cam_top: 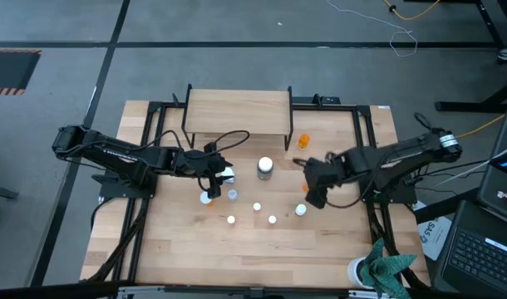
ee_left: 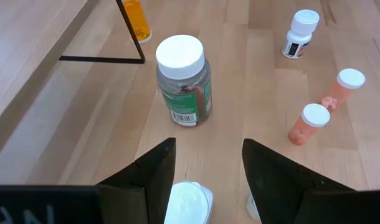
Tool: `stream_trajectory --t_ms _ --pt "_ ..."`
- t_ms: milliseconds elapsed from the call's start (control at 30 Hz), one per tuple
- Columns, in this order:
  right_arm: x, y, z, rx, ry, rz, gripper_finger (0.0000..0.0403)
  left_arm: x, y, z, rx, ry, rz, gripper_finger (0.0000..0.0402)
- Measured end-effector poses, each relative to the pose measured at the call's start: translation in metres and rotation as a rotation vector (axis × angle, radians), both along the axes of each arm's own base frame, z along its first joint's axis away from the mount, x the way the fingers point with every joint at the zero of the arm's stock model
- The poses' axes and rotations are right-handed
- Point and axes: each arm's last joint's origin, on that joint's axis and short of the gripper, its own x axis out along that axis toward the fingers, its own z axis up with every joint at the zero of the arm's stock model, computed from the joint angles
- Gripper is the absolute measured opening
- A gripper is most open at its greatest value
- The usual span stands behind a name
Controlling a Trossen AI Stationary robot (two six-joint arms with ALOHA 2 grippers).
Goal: Pick and place medicine bottles onto shelf by color
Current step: Put the right orange pill bottle on the shelf
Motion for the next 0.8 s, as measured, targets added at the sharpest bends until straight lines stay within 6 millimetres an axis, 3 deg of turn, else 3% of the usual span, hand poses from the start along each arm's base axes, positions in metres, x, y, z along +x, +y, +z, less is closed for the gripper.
stream_trajectory --t_ms 233,400,533,800 --pt "0.013 -0.044 0.083 -0.275 -0.261 -0.021 0.0209 0.0 0.0 0.0 0.001 0.0 0.0 0.0181" --pt "0.017 -0.091 0.114 -0.378 -0.348 -0.09 0.0209 0.0 0.0 0.0 0.001 0.0 0.001 0.0181" --pt "0.033 -0.133 0.108 -0.377 -0.273 -0.113 0.0209 0.0 0.0 0.0 0.001 -0.001 0.001 0.0181" --pt "0.077 -0.22 0.071 -0.181 -0.114 -0.031 0.021 0.0 0.0 0.0 0.001 -0.001 0.001 0.0181"
